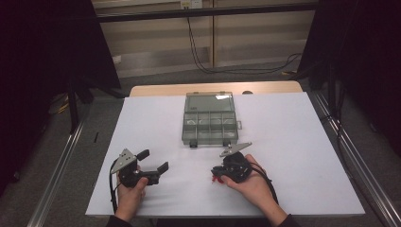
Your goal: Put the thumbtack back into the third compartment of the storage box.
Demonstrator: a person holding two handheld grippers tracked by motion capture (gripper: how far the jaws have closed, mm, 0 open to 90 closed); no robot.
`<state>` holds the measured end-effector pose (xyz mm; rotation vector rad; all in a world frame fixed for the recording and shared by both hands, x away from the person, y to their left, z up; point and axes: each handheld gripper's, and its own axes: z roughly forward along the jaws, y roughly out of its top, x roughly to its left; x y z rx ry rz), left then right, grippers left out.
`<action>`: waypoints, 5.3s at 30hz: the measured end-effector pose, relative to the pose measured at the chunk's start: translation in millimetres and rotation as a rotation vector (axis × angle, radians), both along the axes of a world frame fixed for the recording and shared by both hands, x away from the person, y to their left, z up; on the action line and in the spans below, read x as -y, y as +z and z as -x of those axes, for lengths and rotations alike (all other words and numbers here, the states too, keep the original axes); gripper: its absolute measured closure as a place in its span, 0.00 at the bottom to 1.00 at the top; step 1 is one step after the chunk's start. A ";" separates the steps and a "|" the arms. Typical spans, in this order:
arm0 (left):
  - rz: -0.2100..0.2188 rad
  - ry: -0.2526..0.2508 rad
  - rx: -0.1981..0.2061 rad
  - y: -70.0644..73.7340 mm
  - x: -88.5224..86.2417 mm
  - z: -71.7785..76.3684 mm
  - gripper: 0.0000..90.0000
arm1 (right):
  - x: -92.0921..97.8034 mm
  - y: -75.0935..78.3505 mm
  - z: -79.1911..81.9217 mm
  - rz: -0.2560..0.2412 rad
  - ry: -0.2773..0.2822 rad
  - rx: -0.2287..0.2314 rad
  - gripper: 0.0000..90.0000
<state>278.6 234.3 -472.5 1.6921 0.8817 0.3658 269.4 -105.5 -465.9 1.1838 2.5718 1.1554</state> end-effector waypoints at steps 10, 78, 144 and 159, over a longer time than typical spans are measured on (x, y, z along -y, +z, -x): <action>-0.003 -0.005 0.003 0.1 -0.3 -0.1 0.02 | -4.8 -4.4 -1.4 0.003 0.000 -0.028 0.83; 0.000 -0.008 0.000 0.0 -1.2 -0.8 0.03 | -29.3 -15.8 -47.0 -0.001 0.161 0.081 0.84; -0.002 -0.018 0.020 0.4 -0.1 0.9 0.03 | 8.4 48.6 -83.2 -0.051 -0.033 0.083 0.96; -0.010 -0.025 0.028 0.8 0.7 1.8 0.02 | 18.5 48.6 -105.5 -0.067 -0.094 0.083 0.96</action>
